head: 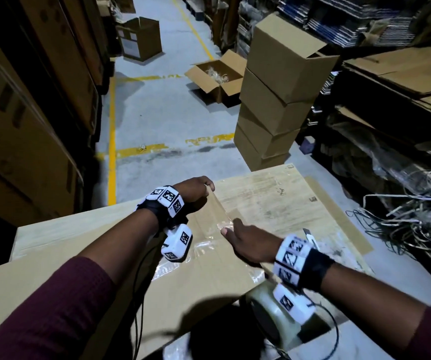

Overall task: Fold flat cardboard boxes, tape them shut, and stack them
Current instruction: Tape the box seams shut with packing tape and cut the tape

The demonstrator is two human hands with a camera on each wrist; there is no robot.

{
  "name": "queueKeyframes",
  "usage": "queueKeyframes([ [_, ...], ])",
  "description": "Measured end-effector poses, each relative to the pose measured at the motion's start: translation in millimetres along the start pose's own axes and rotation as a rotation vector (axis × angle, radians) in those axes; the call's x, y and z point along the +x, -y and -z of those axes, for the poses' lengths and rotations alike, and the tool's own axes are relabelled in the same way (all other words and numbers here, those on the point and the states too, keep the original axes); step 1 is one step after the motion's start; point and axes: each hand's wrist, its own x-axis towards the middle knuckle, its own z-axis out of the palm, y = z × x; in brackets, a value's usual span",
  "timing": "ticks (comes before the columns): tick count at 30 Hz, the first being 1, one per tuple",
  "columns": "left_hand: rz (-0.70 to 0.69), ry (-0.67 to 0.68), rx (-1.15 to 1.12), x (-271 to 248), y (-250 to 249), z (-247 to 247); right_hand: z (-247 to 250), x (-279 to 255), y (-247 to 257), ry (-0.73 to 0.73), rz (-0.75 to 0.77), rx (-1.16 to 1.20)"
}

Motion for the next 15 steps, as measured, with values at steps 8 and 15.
queueKeyframes([
  [8,0.03,-0.16,-0.099,-8.8,7.3,-2.9,-58.2,-49.0,-37.6,-0.264,0.083,0.132],
  [15,0.202,-0.359,0.414,-33.0,4.4,-14.7,-63.6,-40.7,-29.1,-0.381,0.152,0.157],
])
